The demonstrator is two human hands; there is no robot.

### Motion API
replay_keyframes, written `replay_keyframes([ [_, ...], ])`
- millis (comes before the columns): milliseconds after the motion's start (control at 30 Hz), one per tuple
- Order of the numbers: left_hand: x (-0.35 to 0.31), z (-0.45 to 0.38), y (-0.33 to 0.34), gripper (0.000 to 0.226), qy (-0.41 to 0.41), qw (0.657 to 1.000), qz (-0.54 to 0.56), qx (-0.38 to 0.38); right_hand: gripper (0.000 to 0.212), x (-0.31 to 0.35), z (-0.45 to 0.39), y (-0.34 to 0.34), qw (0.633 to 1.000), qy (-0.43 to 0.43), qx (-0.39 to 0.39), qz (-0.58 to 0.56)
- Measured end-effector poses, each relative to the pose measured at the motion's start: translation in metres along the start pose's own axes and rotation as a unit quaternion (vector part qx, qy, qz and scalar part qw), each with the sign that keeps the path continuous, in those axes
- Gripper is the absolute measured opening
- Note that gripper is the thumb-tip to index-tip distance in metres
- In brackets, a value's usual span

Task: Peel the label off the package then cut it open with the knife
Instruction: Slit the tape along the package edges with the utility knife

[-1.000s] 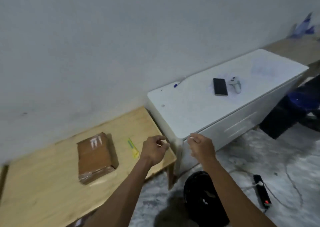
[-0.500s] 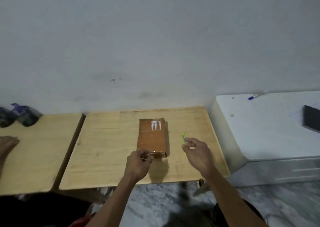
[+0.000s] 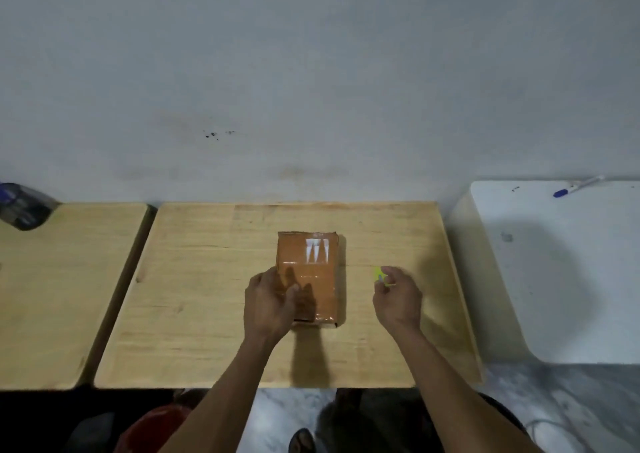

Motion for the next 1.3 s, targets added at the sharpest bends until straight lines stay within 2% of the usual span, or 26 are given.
replay_keyframes([
  [333,0.038,-0.048,0.056,0.096,-0.094,0.992,-0.054,0.061,0.034,-0.031,-0.039,0.028,0.984,0.051,0.016,0.172],
  [567,0.037,-0.035,0.07,0.1,-0.103,0.993,-0.028,0.054,0.022,-0.044,-0.037,0.041,0.982,0.09,0.003,0.168],
  [667,0.037,-0.028,0.071,0.099,-0.116,0.992,-0.015,0.04,0.017,-0.036,-0.038,0.045,0.992,0.081,0.006,0.1],
  [733,0.037,-0.025,0.072,0.098,-0.116,0.992,-0.021,0.037,0.012,-0.02,-0.036,0.043,0.997,0.066,0.027,-0.013],
  [833,0.037,-0.026,0.073,0.098,-0.105,0.993,-0.031,0.04,0.013,0.016,-0.032,0.045,0.975,0.077,0.124,-0.17],
  [900,0.041,-0.027,0.074,0.099,-0.105,0.993,-0.025,0.043,0.022,0.042,-0.029,0.05,0.951,0.079,0.211,-0.213],
  [967,0.042,-0.028,0.075,0.1,-0.097,0.994,-0.023,0.041,0.029,0.066,-0.025,0.054,0.94,0.03,0.282,-0.189],
  [1033,0.043,-0.029,0.075,0.1,-0.091,0.995,-0.025,0.039,0.034,0.081,-0.023,0.058,0.941,-0.04,0.313,-0.123],
  [1167,0.043,-0.032,0.074,0.099,-0.07,0.996,-0.03,0.043,0.04,0.089,-0.037,0.06,0.951,-0.141,0.275,-0.013],
  [1300,0.048,-0.036,0.076,0.099,-0.06,0.997,-0.025,0.042,0.029,0.095,-0.055,0.061,0.945,-0.198,0.254,0.056],
])
Point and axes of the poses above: each hand's wrist, its own z-axis away from the middle knuckle, its own y-axis out of the palm, x = y × z, the point moved 7 cm from there along -z, towards the middle knuckle, and after that the axes turned 9 degrees about y, right-handed, at the moved point
